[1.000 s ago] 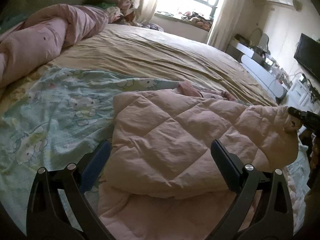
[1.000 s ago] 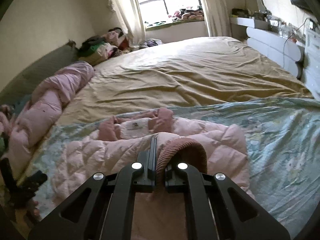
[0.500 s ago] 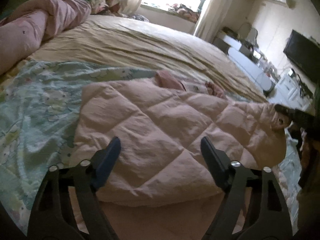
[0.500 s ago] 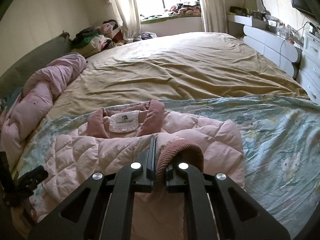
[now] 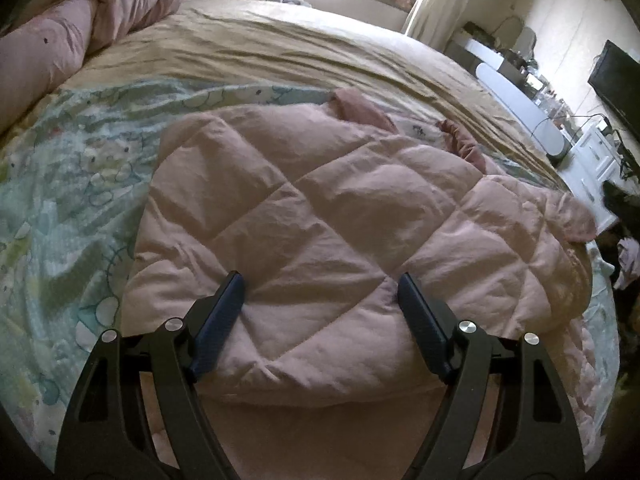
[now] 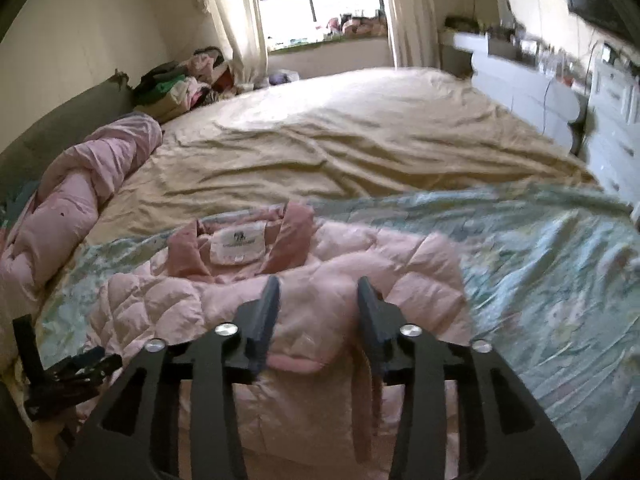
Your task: Fold large clothes
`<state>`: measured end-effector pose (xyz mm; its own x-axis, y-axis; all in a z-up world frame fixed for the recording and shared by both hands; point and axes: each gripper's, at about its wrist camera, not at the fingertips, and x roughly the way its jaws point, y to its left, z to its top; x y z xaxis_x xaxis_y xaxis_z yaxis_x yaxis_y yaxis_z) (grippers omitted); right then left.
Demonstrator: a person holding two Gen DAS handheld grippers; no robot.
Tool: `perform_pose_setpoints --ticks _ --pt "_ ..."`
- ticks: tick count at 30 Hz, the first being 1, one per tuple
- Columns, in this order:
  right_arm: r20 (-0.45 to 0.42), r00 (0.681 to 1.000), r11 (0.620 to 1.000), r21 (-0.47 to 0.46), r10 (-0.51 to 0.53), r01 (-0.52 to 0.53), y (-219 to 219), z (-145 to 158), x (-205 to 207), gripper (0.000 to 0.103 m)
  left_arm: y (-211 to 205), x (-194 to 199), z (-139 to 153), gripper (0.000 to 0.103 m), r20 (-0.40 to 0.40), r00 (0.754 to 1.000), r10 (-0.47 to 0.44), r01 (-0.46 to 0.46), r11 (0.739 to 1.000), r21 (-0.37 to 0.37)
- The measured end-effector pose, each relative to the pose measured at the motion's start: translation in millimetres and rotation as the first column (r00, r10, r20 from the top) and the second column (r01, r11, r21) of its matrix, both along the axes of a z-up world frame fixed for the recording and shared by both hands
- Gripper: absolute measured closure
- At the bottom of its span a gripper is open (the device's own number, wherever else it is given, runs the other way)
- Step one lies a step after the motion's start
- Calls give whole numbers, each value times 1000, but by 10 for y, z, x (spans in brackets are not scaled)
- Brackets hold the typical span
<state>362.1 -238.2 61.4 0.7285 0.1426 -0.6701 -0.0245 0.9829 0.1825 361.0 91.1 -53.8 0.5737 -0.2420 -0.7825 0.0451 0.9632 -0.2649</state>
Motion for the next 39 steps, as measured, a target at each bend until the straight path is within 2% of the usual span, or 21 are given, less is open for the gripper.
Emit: perform_pose_setpoints --ticks 3,7,11,17,27,30,32,36,39 --pt "75 997 998 -63 25 -20 118 170 -115 41 7 6 -40 31 -15 1000 5 -5 1000 -2" --pt "104 989 988 -118 109 -96 366 256 -166 27 5 5 -106 31 -20 1000 7 -7 1000 -9" --pt "68 972 969 -123 224 -215 698 216 -134 27 -10 -8 -133 31 -15 1000 6 -6 1000 -8" --pt "-81 944 929 -168 321 -330 1184 -134 47 27 -16 -10 -133 31 -16 1000 7 -7 1000 -10" --pt "-243 929 926 -189 280 -328 1396 -672 259 26 -12 -3 -131 31 -16 1000 7 -7 1000 -10" --pt "-290 918 926 -181 270 -330 1381 -832 313 18 -12 -4 -133 31 -18 1000 7 -7 1000 -11" --pt "-320 909 925 -181 266 -335 1387 -973 346 18 -24 -13 -140 31 -18 1000 5 -5 1000 -8" --pt "-330 906 935 -141 265 -325 1351 -1103 382 14 -47 -26 -140 31 -17 1000 2 -2 1000 -2" --pt "-319 911 935 -149 262 -322 1354 -1155 371 14 -44 -24 -136 31 -18 1000 0 0 1000 -1"
